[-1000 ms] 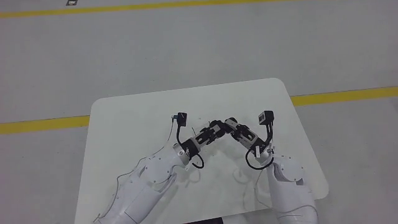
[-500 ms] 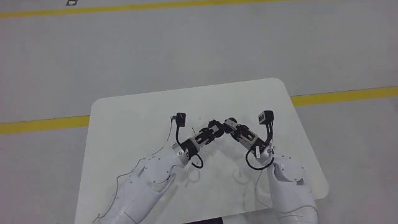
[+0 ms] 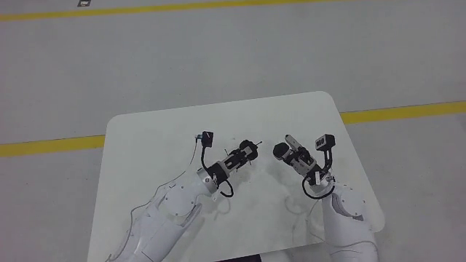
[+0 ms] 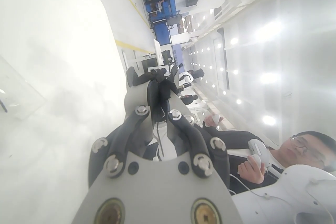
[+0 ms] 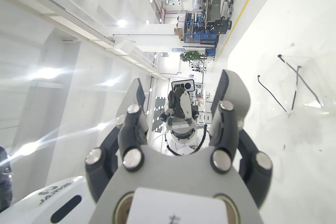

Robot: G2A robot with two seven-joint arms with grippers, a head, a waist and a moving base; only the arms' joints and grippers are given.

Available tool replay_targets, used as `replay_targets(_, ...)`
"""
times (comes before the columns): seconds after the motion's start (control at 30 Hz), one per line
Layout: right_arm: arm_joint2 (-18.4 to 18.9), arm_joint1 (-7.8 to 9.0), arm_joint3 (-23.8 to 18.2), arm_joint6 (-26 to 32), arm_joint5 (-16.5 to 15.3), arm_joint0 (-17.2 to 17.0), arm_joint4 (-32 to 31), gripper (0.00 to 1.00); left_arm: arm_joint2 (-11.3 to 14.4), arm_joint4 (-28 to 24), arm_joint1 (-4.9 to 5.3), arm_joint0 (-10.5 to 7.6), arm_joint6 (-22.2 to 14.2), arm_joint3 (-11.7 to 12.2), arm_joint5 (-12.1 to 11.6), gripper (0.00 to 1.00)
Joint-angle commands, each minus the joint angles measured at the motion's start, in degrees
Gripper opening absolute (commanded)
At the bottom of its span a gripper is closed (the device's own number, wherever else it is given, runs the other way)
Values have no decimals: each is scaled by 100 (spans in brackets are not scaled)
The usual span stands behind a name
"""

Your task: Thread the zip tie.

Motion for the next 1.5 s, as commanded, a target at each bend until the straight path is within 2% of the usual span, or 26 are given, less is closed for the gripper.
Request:
replay_targets(0.0,99,1,159,90,0,70,95,100,-50,25,26,51,-34,-57,-36,0)
replay_targets(0.17,169,-13,481,367,0,170,405,100,-63,-8,46,64,-158,-205,-50,0)
replay_targets(0.47,169,-13,481,367,0,170,405,100,-56,-6,44,59,-159,-215,-50,0)
replay_targets(0.6,45,29,432,299,119,182,130,100,-191,168,94,131,-93,-265,-50,0)
replay_targets(0.67,28,71,395,275,93,225,-96,100,-345,262,155,247,-180,-409,-50,0)
replay_targets(0.93,-405,224,424,404,135,639,-1033,100,-1265,169,446,1159,-497,-1138,-50,0)
replay_targets(1.03,-618,264,516,359,0,768,-1367,100,-1504,158,522,1446,-672,-1338,-50,0)
replay_targets(1.07,-618,264,516,359,0,768,-1367,100,-1533,176,538,1483,-770,-1408,-50,0)
replay_targets(1.33,-618,264,516,359,0,768,-1367,100,-1533,176,538,1483,-770,-1408,-50,0)
replay_targets(1.4,-618,264,516,359,0,768,-1367,100,-1512,220,549,1470,-862,-1368,-34,0)
replay_targets(1.47,-618,264,516,359,0,768,-1367,100,-1645,9,576,1508,-920,-1319,-50,0)
